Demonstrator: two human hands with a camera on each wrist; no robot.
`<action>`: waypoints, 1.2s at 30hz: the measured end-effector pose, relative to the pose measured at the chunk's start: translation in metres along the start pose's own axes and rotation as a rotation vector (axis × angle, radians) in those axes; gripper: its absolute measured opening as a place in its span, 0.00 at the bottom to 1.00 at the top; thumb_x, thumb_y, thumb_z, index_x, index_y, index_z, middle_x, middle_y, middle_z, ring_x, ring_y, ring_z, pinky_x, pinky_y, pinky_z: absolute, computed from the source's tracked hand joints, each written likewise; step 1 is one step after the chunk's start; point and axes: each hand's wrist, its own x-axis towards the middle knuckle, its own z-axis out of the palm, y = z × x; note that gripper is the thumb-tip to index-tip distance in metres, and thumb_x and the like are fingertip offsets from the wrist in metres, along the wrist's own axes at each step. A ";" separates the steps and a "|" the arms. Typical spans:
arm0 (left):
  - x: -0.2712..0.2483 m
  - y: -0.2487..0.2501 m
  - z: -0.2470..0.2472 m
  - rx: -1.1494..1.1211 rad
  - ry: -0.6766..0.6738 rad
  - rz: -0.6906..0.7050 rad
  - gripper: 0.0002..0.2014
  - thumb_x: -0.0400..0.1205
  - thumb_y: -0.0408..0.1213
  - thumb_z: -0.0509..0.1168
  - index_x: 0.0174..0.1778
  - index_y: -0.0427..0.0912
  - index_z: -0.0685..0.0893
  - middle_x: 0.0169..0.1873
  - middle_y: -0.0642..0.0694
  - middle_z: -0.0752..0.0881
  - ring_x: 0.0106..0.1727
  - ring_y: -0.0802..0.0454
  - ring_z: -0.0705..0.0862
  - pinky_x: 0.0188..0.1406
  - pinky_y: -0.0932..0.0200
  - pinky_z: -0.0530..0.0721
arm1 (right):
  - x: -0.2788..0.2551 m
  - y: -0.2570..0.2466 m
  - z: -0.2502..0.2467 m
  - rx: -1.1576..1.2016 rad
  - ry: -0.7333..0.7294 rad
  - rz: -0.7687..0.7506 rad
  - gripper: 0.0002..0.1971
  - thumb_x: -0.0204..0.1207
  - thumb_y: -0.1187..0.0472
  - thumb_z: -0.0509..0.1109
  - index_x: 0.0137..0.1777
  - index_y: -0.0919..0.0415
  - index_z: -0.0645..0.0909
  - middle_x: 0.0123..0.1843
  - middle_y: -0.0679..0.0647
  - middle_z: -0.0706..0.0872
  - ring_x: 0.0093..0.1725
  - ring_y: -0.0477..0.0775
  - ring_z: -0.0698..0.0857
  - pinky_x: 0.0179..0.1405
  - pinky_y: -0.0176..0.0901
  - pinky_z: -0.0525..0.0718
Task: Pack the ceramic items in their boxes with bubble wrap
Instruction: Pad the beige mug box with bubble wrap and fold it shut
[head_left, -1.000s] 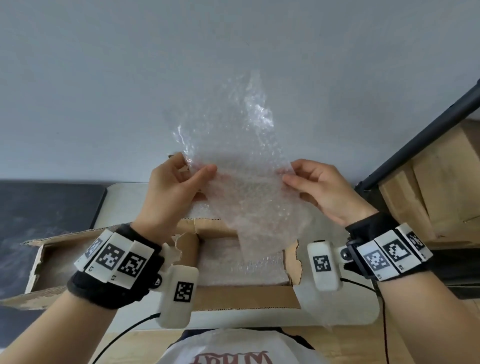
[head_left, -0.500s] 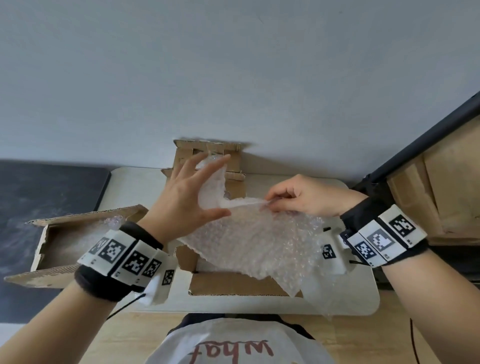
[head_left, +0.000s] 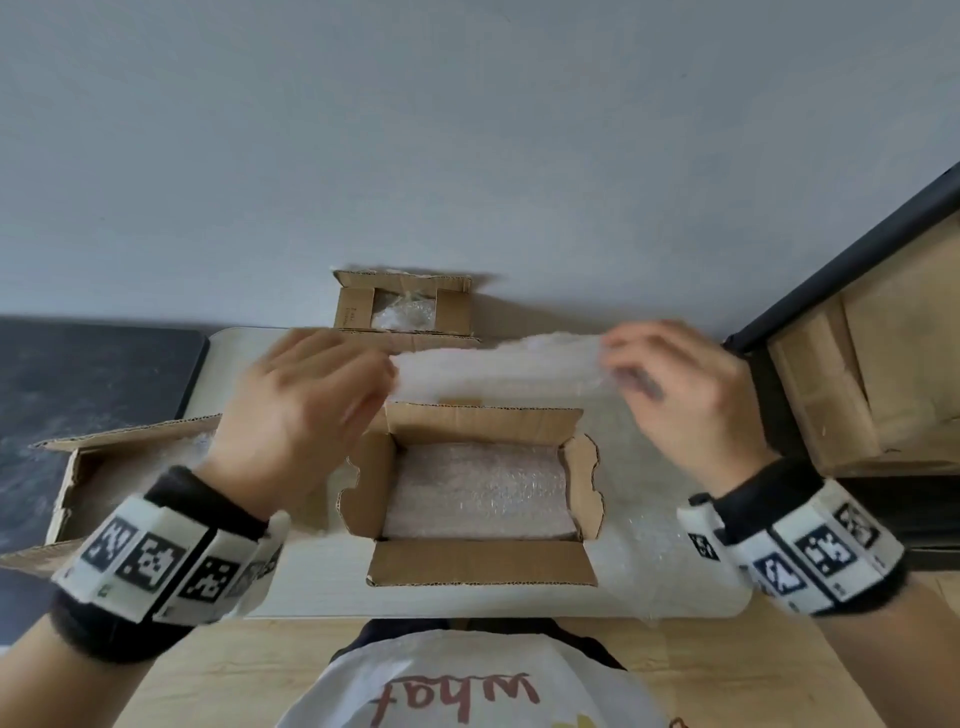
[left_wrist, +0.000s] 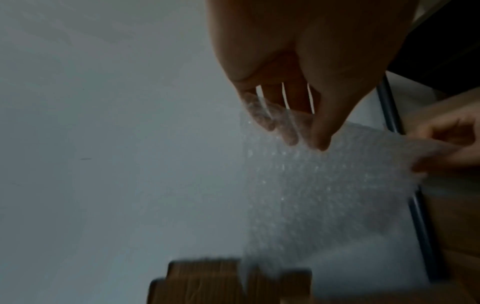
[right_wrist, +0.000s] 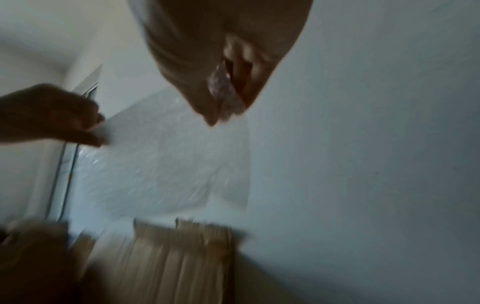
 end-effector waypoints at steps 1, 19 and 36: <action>-0.011 0.001 0.003 -0.011 -0.050 0.034 0.07 0.76 0.27 0.67 0.33 0.35 0.84 0.36 0.44 0.88 0.35 0.43 0.86 0.36 0.48 0.83 | -0.011 -0.004 0.005 -0.064 0.005 -0.081 0.05 0.73 0.71 0.70 0.37 0.67 0.85 0.46 0.59 0.90 0.37 0.56 0.87 0.35 0.47 0.87; -0.076 0.012 0.060 -0.051 -0.750 0.011 0.08 0.65 0.31 0.73 0.38 0.47 0.89 0.40 0.52 0.89 0.42 0.49 0.88 0.45 0.57 0.87 | -0.053 -0.046 0.053 -0.104 -1.131 0.096 0.13 0.74 0.72 0.66 0.55 0.59 0.82 0.54 0.52 0.83 0.56 0.55 0.81 0.54 0.45 0.79; -0.061 -0.004 0.120 0.316 -1.027 -0.021 0.29 0.76 0.50 0.66 0.73 0.45 0.71 0.67 0.46 0.78 0.67 0.46 0.77 0.74 0.54 0.66 | -0.065 -0.039 0.109 -0.502 -1.217 0.169 0.29 0.86 0.59 0.48 0.83 0.63 0.43 0.80 0.59 0.63 0.77 0.60 0.67 0.82 0.51 0.47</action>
